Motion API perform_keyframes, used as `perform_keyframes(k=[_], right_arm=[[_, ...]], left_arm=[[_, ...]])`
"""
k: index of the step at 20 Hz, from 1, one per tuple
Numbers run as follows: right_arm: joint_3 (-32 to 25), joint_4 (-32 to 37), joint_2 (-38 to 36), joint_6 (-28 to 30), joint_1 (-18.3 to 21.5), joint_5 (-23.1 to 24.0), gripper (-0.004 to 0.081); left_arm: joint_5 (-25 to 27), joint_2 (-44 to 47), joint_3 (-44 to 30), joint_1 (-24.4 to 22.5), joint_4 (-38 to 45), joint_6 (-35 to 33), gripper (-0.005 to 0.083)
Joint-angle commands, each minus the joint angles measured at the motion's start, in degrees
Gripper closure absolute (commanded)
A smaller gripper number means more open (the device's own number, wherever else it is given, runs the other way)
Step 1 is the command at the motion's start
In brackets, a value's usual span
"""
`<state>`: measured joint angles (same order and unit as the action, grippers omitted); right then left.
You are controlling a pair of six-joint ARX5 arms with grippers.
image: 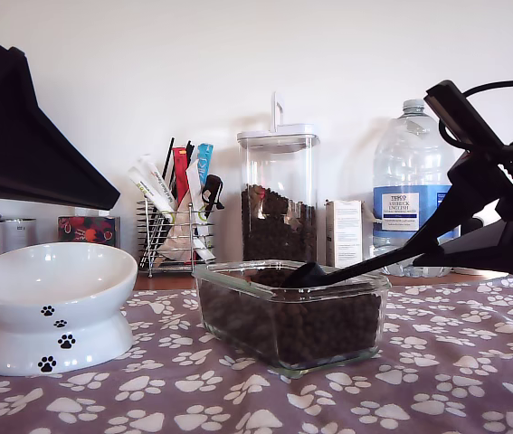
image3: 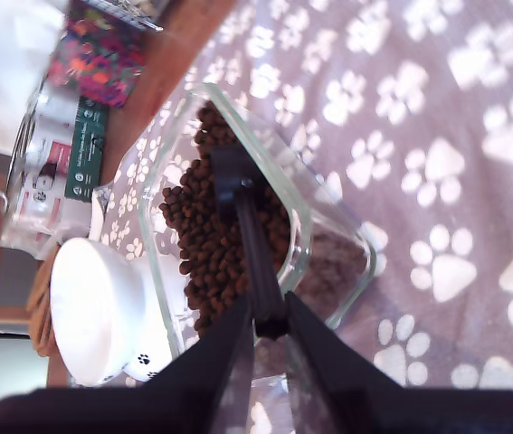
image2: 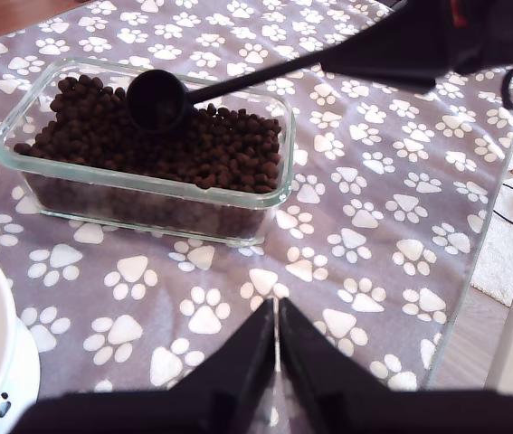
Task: Measure one spoon of cat food and pour it into the food bowl
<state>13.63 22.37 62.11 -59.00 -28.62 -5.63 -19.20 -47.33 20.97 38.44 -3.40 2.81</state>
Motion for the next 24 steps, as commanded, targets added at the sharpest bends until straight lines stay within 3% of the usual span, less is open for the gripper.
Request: perform_keyframes(k=[1, 6, 9, 12, 21, 24], right_arm=[[-1.6, -3.0, 1.4, -1.9, 0.2, 1.1, 0.0783], [-1.6, -11.3, 1.5, -3.0, 0.3, 4.8, 0.0782], [-1.6, -12.0, 1.5, -4.4, 0.3, 4.7, 0.0778], [-1.6, -12.0, 1.5, -5.6, 0.3, 4.0, 0.0711], [-1.5, -10.1, 1.5, -5.1, 0.3, -2.4, 0.0531], [-1.3, -6.2, 1.5, -3.9, 0.3, -5.0, 0.0522]], left_arm=[[0.0, 0.1, -0.9, 0.2, 0.2, -0.3, 0.0793], [0.0, 0.1, -0.9, 0.2, 0.3, -0.3, 0.0793], [0.0, 0.1, -0.9, 0.2, 0.3, -0.3, 0.0793], [0.0, 0.1, -0.9, 0.2, 0.3, -0.3, 0.0793], [0.0, 0.1, -0.9, 0.2, 0.4, -0.3, 0.0793], [0.0, 0.1, -0.9, 0.2, 0.4, -0.3, 0.0793]])
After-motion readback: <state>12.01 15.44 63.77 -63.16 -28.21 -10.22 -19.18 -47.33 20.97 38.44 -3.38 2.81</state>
